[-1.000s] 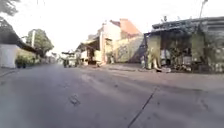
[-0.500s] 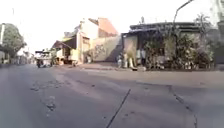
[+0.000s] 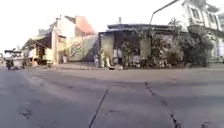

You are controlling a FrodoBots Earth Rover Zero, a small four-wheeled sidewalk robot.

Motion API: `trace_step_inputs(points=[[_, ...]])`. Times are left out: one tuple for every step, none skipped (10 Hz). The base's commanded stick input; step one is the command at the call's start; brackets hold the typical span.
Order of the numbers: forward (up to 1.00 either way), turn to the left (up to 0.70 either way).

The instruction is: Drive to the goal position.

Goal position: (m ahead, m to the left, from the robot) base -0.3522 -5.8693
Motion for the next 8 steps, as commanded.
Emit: trace_step_inputs(points=[[0.00,-1.00],[0.00,-1.00],[0.00,-1.00],[0.00,-1.00],[0.00,-1.00],[0.00,-1.00],[0.00,-1.00],[0.00,-1.00]])
